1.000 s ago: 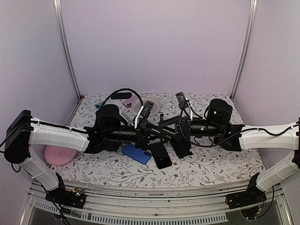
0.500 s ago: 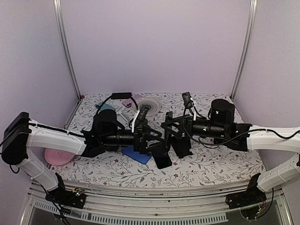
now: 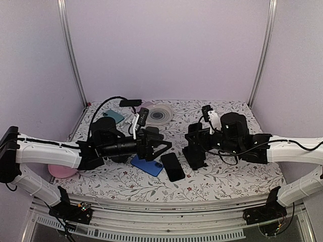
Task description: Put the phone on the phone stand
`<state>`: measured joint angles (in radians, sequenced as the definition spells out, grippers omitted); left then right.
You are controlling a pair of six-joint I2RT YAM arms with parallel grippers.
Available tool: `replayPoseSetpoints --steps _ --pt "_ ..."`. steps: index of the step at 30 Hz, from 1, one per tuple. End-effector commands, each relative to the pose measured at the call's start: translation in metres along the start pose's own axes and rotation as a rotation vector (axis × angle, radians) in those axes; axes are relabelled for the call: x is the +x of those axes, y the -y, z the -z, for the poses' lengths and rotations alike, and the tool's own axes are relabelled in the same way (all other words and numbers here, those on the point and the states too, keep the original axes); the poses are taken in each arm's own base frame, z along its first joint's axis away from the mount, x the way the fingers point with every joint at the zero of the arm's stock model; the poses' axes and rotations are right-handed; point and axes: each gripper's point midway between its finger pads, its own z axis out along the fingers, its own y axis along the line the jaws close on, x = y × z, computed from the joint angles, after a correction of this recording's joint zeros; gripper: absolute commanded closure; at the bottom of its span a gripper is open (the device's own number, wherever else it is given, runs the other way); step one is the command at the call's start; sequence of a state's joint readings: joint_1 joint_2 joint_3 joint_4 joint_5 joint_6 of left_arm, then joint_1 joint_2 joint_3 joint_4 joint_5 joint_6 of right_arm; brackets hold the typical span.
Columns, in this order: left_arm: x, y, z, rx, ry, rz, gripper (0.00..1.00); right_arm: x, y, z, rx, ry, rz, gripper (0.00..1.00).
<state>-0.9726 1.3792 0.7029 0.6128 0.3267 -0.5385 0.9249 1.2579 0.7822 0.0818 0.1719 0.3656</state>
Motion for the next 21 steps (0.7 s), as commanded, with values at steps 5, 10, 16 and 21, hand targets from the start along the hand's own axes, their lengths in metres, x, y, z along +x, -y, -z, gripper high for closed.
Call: replayPoseSetpoints --steps 5,10,16,21 --pt "-0.010 -0.020 0.019 -0.153 0.068 -0.027 0.03 0.005 0.026 -0.007 0.216 0.038 0.096 0.66" --pt "-0.010 -0.024 0.024 -0.184 0.078 -0.027 0.03 0.015 0.037 -0.012 0.275 0.028 0.118 0.66" --pt "-0.006 -0.027 0.025 -0.191 0.072 -0.014 0.03 0.023 0.044 -0.016 0.305 0.020 0.123 0.66" --pt "-0.006 -0.026 0.024 -0.181 0.070 -0.013 0.03 0.030 0.048 -0.021 0.321 0.013 0.124 0.66"
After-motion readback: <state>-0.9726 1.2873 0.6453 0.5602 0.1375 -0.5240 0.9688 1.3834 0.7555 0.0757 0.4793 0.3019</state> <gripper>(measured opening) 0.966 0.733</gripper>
